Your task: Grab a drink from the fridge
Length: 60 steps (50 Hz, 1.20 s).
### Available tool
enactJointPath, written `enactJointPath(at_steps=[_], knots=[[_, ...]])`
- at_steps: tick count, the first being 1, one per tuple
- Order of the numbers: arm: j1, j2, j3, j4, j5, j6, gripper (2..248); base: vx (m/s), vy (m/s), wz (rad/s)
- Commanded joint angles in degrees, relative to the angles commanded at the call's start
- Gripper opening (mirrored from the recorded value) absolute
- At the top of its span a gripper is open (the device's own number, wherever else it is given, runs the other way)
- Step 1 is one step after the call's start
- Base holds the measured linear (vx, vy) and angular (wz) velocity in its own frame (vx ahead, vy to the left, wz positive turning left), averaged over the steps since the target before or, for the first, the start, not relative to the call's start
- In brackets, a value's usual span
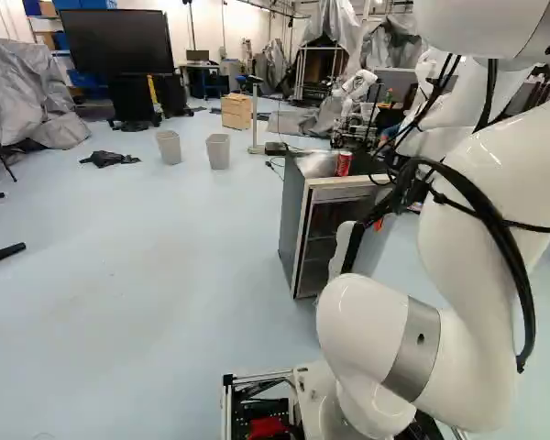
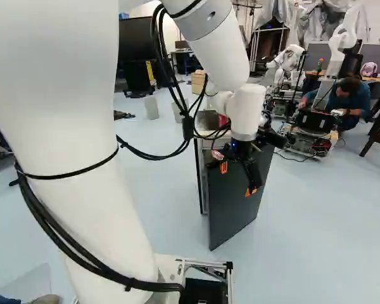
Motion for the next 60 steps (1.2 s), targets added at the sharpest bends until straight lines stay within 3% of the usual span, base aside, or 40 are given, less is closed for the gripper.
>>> enactJointPath(at_steps=[31, 60], knots=[[7.6, 1.1, 1.3, 0.0, 0.0, 0.0, 247, 0.000, 0.000, 0.000], [14.5, -2.3, -2.8, 0.0, 0.0, 0.0, 247, 0.000, 0.000, 0.000]])
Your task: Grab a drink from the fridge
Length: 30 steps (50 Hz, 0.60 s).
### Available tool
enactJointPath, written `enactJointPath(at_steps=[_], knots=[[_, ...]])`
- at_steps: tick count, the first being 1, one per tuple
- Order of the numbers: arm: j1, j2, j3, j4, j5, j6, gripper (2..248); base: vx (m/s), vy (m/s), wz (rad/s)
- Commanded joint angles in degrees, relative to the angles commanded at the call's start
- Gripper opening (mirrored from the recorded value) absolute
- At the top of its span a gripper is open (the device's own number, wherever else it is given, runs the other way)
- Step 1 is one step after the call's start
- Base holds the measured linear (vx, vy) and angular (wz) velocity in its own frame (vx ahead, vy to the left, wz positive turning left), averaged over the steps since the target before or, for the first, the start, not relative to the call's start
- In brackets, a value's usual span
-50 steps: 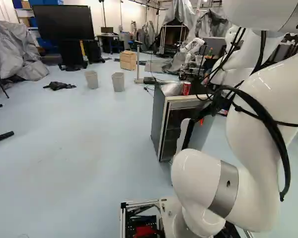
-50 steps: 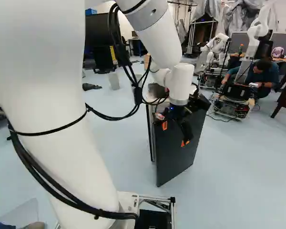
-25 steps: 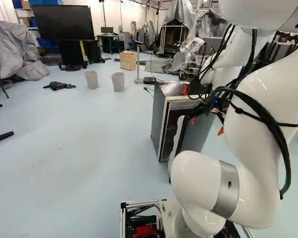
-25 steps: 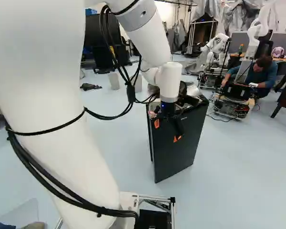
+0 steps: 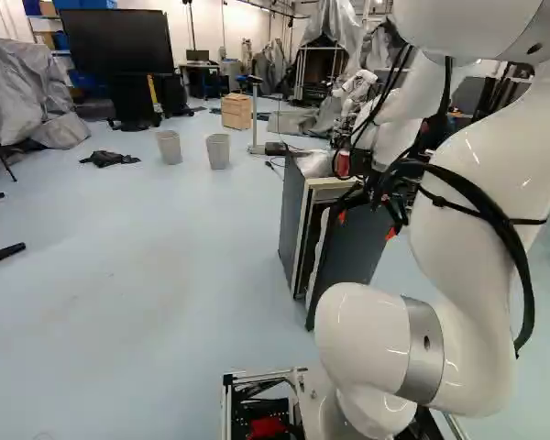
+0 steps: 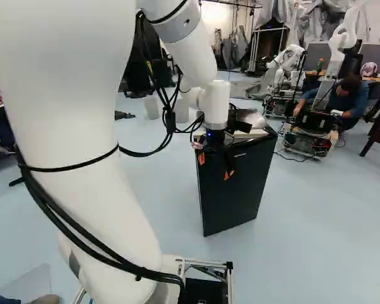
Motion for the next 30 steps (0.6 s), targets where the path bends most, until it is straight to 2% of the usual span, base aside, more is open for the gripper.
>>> enactJointPath(at_steps=[12, 23, 30], knots=[[0.6, -0.4, -0.5, 0.0, 0.0, 0.0, 247, 0.000, 0.000, 0.000], [-0.3, 1.4, 1.7, -0.1, 0.1, 0.0, 247, 0.000, 0.000, 0.000], [-1.1, 1.9, 3.3, -1.6, 1.3, 0.0, 247, 0.000, 0.000, 0.000]])
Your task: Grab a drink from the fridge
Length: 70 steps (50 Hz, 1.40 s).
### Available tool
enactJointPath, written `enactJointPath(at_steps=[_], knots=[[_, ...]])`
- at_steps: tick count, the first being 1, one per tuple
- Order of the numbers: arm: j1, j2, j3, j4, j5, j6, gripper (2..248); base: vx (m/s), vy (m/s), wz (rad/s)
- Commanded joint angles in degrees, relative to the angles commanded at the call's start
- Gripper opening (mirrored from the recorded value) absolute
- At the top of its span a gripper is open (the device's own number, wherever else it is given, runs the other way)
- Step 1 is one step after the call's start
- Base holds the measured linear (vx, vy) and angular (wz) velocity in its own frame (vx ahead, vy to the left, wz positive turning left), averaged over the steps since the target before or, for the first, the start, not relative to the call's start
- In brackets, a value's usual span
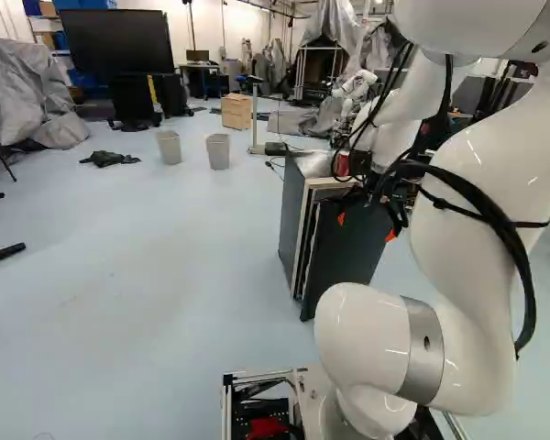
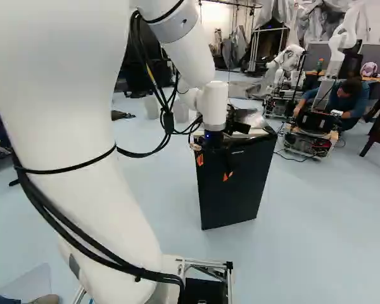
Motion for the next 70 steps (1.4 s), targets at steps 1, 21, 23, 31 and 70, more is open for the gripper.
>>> enactJointPath(at_steps=[1, 21, 23, 31, 70], knots=[[-0.1, 0.0, 0.2, -0.4, 0.3, 0.0, 247, 0.000, 0.000, 0.000], [-1.3, -0.6, 4.3, -10.6, 8.3, 0.0, 247, 0.000, 0.000, 0.000], [-1.2, -0.6, 4.7, -11.7, 9.2, 0.0, 247, 0.000, 0.000, 0.000], [-0.4, -1.0, 6.2, -16.0, 12.6, 0.0, 247, 0.000, 0.000, 0.000], [3.2, -4.5, 7.0, -28.7, 30.5, 0.0, 247, 0.000, 0.000, 0.000]])
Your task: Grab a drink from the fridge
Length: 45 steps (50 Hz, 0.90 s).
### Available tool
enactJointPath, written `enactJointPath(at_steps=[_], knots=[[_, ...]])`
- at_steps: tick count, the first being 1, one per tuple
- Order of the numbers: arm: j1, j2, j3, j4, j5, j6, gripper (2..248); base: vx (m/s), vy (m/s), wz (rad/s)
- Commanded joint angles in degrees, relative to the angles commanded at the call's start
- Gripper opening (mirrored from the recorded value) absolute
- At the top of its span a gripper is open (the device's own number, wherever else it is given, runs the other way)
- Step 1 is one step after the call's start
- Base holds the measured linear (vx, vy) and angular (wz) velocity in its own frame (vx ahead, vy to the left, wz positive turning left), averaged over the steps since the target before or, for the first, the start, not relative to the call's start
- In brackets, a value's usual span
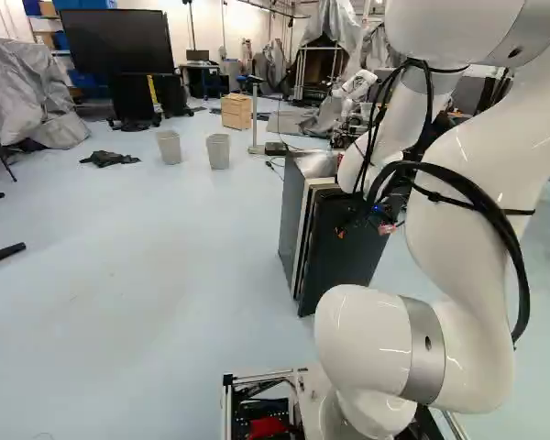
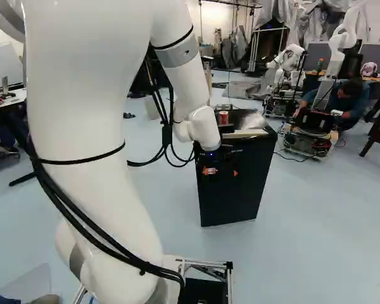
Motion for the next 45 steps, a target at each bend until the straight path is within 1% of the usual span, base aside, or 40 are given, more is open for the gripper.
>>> enactJointPath(at_steps=[25, 32, 45], knots=[[0.0, 0.0, 0.0, 0.0, 9.2, 0.0, 247, 0.000, 0.000, 0.000], [0.0, 0.0, 0.0, 0.0, 10.0, 0.0, 247, 0.000, 0.000, 0.000], [0.0, 0.0, 0.0, 0.0, 10.2, 0.0, 247, 0.000, 0.000, 0.000]])
